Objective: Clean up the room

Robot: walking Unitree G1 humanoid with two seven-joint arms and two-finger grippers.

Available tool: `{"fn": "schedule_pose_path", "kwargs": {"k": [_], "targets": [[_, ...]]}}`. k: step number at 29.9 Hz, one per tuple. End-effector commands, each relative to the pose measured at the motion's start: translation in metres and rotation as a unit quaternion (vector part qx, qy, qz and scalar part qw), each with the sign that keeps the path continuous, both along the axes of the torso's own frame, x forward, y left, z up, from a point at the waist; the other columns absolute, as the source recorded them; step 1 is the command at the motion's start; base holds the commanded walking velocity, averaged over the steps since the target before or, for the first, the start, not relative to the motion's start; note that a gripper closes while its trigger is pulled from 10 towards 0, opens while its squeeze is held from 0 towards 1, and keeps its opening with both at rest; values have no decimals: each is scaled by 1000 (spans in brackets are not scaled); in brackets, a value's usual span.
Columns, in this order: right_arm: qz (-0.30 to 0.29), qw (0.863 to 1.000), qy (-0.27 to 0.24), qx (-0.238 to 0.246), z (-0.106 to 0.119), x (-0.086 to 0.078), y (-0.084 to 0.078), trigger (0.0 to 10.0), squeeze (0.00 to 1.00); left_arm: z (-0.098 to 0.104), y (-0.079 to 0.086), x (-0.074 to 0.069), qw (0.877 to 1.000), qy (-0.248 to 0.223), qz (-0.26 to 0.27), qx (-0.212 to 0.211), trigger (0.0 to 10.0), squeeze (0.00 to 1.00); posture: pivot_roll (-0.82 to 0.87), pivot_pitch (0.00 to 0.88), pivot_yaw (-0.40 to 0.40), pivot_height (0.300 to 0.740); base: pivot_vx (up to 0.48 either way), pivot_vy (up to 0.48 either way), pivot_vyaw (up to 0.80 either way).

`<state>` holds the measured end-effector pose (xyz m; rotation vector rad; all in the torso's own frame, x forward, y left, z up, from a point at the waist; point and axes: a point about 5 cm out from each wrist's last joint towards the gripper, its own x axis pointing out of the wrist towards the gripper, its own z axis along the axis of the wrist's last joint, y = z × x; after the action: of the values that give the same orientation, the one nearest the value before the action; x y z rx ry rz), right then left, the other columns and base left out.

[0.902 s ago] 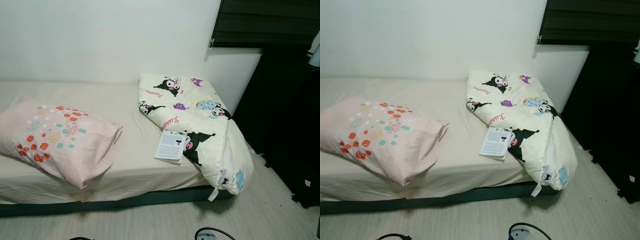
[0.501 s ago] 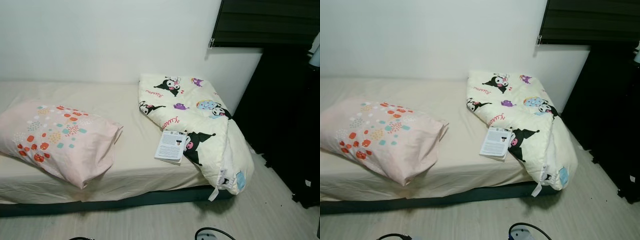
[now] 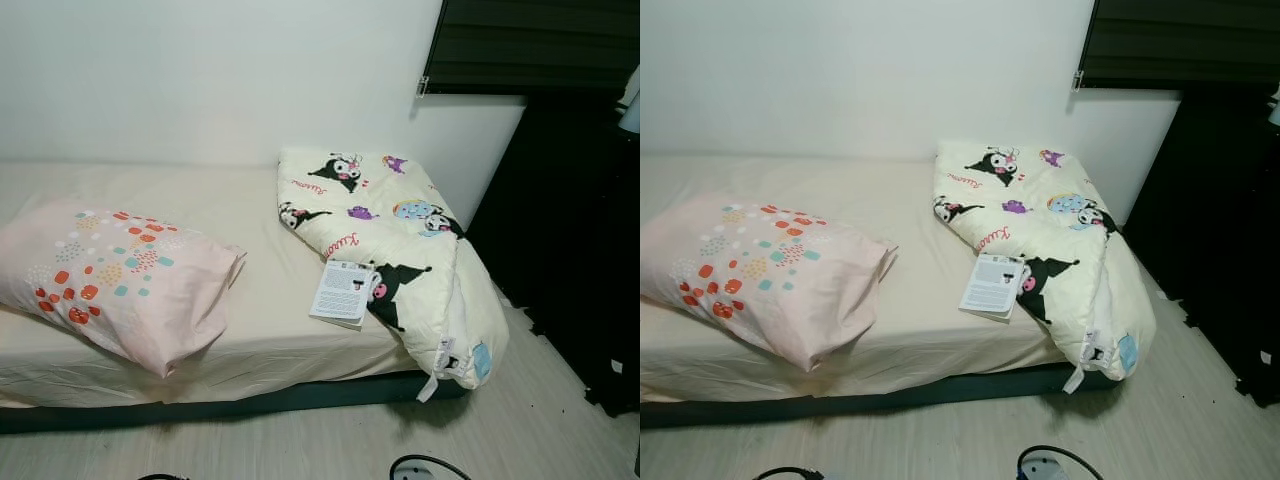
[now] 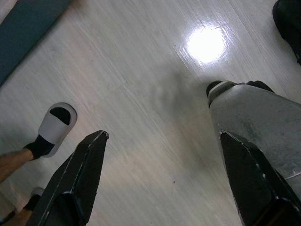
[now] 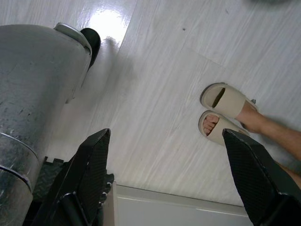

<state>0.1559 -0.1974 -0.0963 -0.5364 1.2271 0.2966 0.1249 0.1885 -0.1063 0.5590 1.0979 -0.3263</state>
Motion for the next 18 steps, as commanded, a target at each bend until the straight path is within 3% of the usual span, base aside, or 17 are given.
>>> {"fn": "schedule_pose_path", "kwargs": {"k": [1, 18], "targets": [[6, 1000, 2, -5, 0, -2, -1, 10000, 0, -4, -1, -11, 1000, 25, -2, 0, 10000, 0, -27, 0, -91, 740, 0, 0, 0], [11, 1000, 2, -7, 0, 0, -2, 10000, 0, -3, -2, -10, 1000, 23, -2, -2, 10000, 0, -27, 0, -97, 740, 0, 0, 0]]}}
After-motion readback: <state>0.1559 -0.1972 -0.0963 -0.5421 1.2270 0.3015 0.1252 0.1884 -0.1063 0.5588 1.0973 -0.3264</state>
